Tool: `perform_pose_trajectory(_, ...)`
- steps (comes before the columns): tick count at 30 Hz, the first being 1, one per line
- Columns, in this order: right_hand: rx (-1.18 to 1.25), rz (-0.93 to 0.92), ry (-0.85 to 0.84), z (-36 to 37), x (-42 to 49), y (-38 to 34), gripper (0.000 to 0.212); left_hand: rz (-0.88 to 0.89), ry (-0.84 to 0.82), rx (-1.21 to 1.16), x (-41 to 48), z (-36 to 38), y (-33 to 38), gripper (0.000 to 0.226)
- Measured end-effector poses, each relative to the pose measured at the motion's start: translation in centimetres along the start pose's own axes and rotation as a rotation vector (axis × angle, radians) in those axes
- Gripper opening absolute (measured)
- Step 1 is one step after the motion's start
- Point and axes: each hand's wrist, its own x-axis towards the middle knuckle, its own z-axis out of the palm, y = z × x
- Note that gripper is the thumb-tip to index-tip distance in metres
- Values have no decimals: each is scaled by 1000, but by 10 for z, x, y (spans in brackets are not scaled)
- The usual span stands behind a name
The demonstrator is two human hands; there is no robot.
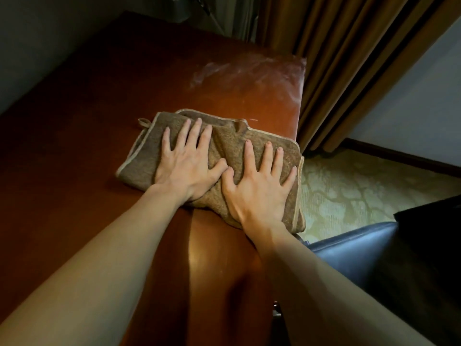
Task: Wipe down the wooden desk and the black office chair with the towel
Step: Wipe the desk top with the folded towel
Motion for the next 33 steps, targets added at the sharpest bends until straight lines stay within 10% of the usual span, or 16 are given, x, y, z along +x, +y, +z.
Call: perform_pose_trajectory(33, 8, 103, -29, 2, 167, -6, 71, 21, 3, -37, 177, 9, 12, 92)
